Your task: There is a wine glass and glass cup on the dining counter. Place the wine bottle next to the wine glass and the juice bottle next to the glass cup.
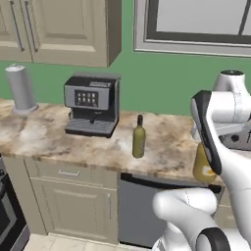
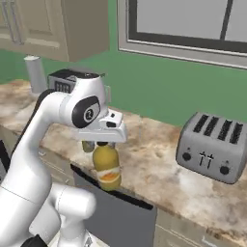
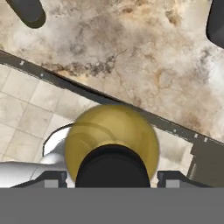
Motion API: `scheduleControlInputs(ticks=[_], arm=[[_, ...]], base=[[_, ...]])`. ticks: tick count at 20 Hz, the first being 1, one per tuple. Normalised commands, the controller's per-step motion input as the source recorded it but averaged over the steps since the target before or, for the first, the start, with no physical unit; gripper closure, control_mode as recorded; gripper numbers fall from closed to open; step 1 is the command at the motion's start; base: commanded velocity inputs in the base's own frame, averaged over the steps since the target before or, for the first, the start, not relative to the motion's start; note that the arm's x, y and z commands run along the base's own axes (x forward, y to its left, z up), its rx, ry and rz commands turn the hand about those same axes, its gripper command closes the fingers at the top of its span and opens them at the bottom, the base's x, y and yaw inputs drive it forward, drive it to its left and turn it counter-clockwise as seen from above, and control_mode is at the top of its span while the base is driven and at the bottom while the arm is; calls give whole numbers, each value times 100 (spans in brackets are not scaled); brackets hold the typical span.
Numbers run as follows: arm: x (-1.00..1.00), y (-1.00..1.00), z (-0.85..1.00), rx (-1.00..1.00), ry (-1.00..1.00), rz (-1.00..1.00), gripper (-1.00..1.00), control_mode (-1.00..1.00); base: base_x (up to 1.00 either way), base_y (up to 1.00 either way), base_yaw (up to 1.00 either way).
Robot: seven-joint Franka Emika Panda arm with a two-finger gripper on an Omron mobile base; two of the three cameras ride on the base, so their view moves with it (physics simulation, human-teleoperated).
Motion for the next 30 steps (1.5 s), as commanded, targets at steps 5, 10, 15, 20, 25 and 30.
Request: scheduleControlInputs(ticks=[5, 10, 15, 20, 25, 30], arm=[[0, 0, 0, 0, 0, 0, 100, 100], [0, 0, 0, 0, 0, 0, 100, 100], [0, 0, 0, 0, 0, 0, 100, 100], [0, 0, 0, 0, 0, 0, 100, 100], [0, 0, 0, 0, 0, 0, 100, 100], [0, 0, 0, 0, 0, 0, 100, 100]], base=[[-9, 0, 100], [-8, 0, 100], [-7, 0, 100], [-7, 0, 100], [-7, 0, 100], [-6, 0, 100]])
